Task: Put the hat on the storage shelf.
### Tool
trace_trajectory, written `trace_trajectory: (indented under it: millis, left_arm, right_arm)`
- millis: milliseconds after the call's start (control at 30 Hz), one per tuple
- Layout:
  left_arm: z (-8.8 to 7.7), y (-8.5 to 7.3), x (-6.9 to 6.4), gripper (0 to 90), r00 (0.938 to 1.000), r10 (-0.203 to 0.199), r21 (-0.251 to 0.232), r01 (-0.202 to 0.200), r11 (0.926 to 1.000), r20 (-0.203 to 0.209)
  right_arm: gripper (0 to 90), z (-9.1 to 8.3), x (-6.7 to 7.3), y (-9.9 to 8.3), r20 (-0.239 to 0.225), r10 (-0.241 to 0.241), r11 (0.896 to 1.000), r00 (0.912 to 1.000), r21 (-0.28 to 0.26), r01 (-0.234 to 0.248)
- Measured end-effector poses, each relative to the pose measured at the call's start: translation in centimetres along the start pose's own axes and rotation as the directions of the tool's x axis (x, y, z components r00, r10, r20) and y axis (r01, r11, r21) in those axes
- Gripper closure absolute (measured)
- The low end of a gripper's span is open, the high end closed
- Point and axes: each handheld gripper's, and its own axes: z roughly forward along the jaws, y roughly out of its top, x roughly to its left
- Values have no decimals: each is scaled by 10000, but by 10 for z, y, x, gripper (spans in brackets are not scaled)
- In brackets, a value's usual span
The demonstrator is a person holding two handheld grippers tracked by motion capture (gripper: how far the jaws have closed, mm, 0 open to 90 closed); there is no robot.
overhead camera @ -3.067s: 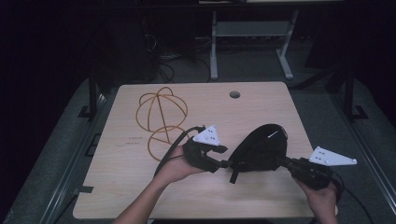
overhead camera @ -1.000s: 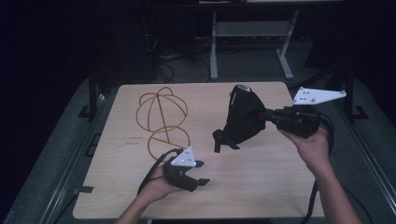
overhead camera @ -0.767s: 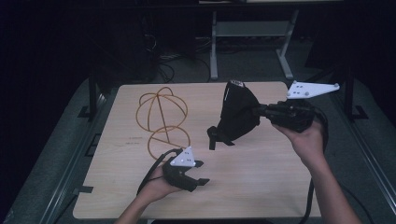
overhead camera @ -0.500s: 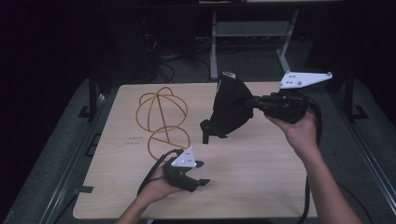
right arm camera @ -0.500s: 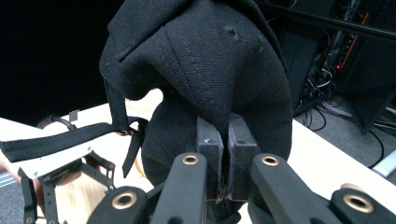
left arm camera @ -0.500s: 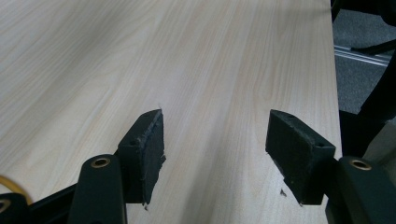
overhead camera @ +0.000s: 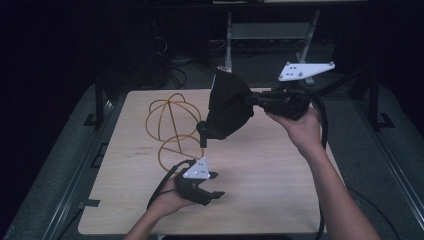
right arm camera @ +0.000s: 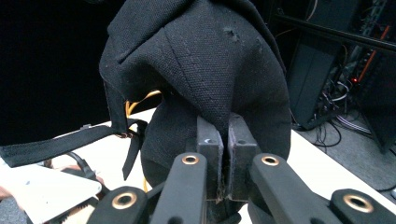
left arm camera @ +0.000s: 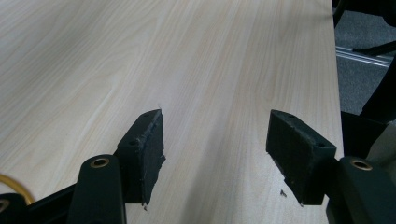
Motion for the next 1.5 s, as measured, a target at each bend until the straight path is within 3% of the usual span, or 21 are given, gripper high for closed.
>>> trace_trajectory:
  millis: [233,400,733,933,1033,1333,1500]
  left_arm:
    - [0,0,1,365,9999,113,18,-113,9999,-32]
    - [1,-2,-1,365,10000,-37,0,37,10000,-79]
    - [1,-2,1,364,10000,24,4,-24,10000,-75]
    - [2,-1,0,364,10000,46,8,-46,10000,15]
    - [2,0,0,365,10000,72,-10,-72,10000,37]
    - [2,3,0,365,9996,268,-78,-267,9996,111]
    - [3,3,1,365,9999,92,-179,-90,9998,133]
  right_arm:
    - [866,23,4,20,-267,-242,9991,9993,349,252]
    - [866,39,3,31,-398,-475,9971,9981,583,498]
    - [866,58,7,54,-676,-872,9938,9939,634,915]
    - [867,71,14,75,-948,-1199,9896,9883,687,1266]
    - [866,83,20,86,-1321,-1561,9805,9789,991,1697]
    - [865,116,25,100,-1818,-1508,9760,9717,1290,1756]
    - [864,135,26,98,-2012,-1355,9748,9701,1478,1668]
